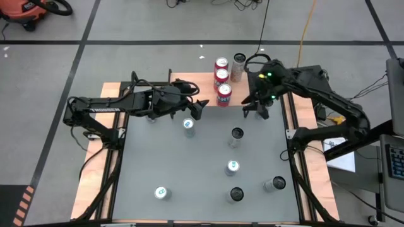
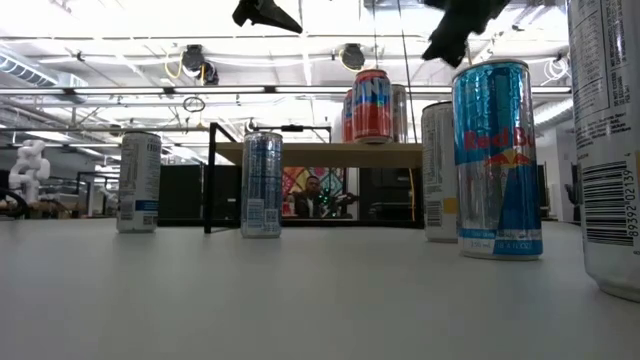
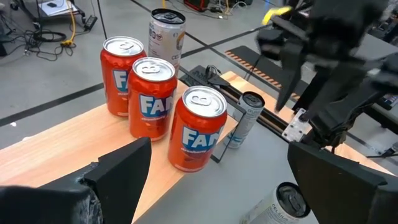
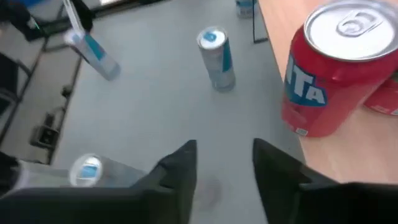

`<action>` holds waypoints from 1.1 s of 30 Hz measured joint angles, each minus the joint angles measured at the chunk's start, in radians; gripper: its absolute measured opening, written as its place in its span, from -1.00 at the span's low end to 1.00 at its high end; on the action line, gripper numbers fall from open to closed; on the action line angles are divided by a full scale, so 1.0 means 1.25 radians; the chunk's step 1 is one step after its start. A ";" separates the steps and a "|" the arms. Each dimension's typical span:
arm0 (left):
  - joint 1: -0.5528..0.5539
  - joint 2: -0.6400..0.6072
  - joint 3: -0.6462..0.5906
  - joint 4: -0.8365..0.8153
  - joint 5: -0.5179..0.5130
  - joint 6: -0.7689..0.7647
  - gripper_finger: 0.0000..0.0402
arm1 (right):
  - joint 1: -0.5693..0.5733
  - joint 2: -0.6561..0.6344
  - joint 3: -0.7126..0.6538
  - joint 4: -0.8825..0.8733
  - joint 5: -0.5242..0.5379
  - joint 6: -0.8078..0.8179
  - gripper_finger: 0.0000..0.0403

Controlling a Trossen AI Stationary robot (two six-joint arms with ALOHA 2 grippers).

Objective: Place canned beverage on shelf
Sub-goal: Put the orange soda can on the shelf aligned with the other orange soda can

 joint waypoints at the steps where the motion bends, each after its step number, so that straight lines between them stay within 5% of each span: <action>1: 0.000 0.000 0.000 0.000 0.000 0.000 0.89 | 0.000 0.018 0.000 0.007 0.006 -0.009 -0.50; 8: 0.000 0.000 0.000 0.000 -0.002 0.000 0.89 | -0.002 0.127 0.000 0.087 0.019 0.000 -0.97; 33: -0.001 0.000 0.000 -0.004 -0.005 0.000 0.89 | -0.001 0.179 -0.001 0.193 0.058 0.047 -1.00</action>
